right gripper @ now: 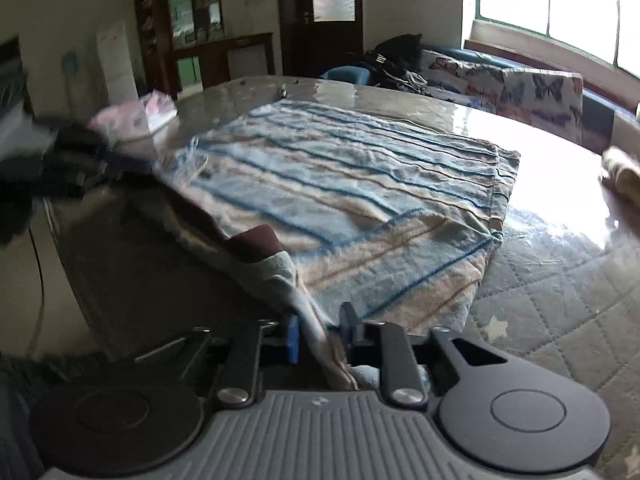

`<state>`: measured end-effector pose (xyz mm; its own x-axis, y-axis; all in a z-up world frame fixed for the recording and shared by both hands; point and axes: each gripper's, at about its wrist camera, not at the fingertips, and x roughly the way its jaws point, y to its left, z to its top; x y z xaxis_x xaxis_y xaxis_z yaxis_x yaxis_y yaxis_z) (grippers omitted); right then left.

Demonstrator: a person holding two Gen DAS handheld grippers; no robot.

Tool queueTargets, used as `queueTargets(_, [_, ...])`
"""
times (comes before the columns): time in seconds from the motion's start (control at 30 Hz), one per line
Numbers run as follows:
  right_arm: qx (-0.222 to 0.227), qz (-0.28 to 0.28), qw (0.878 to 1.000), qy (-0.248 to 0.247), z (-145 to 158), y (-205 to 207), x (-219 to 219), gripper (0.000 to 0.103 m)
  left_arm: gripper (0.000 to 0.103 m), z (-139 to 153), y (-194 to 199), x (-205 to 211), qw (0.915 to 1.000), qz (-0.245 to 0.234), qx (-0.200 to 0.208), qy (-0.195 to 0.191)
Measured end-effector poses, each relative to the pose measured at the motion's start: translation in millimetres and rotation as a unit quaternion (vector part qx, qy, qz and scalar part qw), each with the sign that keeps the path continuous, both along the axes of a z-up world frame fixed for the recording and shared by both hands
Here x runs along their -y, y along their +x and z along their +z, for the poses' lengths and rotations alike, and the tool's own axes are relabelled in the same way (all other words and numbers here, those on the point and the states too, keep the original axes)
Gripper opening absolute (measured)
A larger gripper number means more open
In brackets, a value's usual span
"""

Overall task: Fold clothes
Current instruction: 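Grasp and lift the dark-trimmed towel edge with the left gripper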

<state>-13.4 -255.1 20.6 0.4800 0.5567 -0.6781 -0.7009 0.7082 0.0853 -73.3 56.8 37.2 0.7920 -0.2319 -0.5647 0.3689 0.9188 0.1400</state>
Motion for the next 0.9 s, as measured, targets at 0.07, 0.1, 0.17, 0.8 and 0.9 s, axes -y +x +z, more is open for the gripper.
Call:
queueTargets(0.07, [-0.005,-0.003,1.0,0.011,6,6,0,0.013,0.023,0,-11,-1,1.0,-0.001,0.007,0.005])
queueTargets(0.1, [-0.006,-0.004,1.0,0.016,9,8,-1,0.013,0.028,0,-16,-1,0.9999,-0.002,0.011,0.009])
queueTargets(0.17, [-0.007,-0.006,1.0,0.024,14,12,-1,0.013,0.039,-1,-27,-1,0.9996,0.0,0.019,0.02])
queueTargets(0.8, [0.014,-0.019,0.999,0.043,35,26,-9,0.013,0.058,-31,-48,8,0.9878,-0.046,0.044,0.142])
queueTargets(0.9, [0.013,-0.02,0.999,0.047,37,29,-10,0.013,0.061,-34,-43,13,0.9846,-0.054,0.049,0.159])
